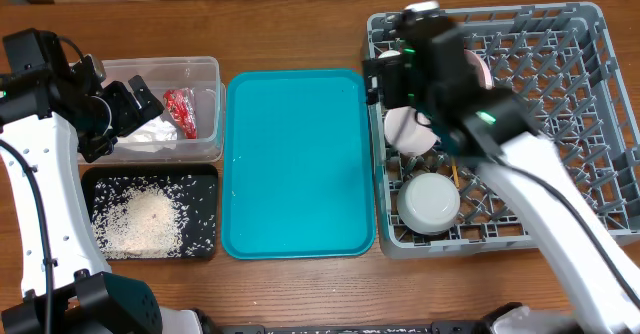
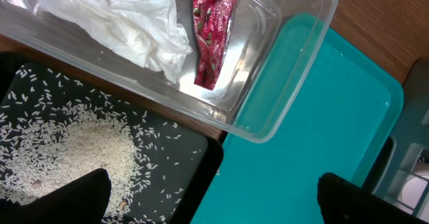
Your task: Sort waste into correct bins and load items into the dishwasher
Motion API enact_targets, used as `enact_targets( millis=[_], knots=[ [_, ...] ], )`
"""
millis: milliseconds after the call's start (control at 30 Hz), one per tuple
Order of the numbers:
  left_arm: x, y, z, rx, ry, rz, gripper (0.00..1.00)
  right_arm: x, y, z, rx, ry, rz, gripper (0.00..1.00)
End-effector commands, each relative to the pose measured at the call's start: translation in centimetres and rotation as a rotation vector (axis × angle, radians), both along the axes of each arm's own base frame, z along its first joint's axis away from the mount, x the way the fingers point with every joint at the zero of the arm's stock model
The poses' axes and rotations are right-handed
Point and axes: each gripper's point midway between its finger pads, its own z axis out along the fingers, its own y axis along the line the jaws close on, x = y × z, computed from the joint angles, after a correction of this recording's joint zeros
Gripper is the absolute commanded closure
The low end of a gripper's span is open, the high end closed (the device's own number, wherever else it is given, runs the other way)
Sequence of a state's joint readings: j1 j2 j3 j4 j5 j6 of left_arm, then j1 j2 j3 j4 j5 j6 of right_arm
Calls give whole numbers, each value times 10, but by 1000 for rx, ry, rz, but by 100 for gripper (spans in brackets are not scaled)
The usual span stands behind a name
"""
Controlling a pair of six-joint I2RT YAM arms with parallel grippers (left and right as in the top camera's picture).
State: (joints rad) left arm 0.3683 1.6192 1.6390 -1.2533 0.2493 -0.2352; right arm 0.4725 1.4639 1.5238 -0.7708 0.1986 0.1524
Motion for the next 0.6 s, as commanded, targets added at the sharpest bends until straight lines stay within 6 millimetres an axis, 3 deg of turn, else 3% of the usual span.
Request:
enact_targets(
  millis=[0, 300, 467, 567],
  knots=[
    [1, -1, 10, 20, -28, -13, 0, -26, -15, 57, 62, -135, 0, 0],
    [1, -1, 10, 20, -28, -13, 0, -105, -55, 156, 195, -398, -2, 0],
    [1, -1, 10, 20, -28, -13, 0, -144, -78, 187, 245, -505, -13, 0],
    [1, -1, 10, 20, -28, -13, 0, -165, -97, 191, 246, -527, -46, 0]
  ],
)
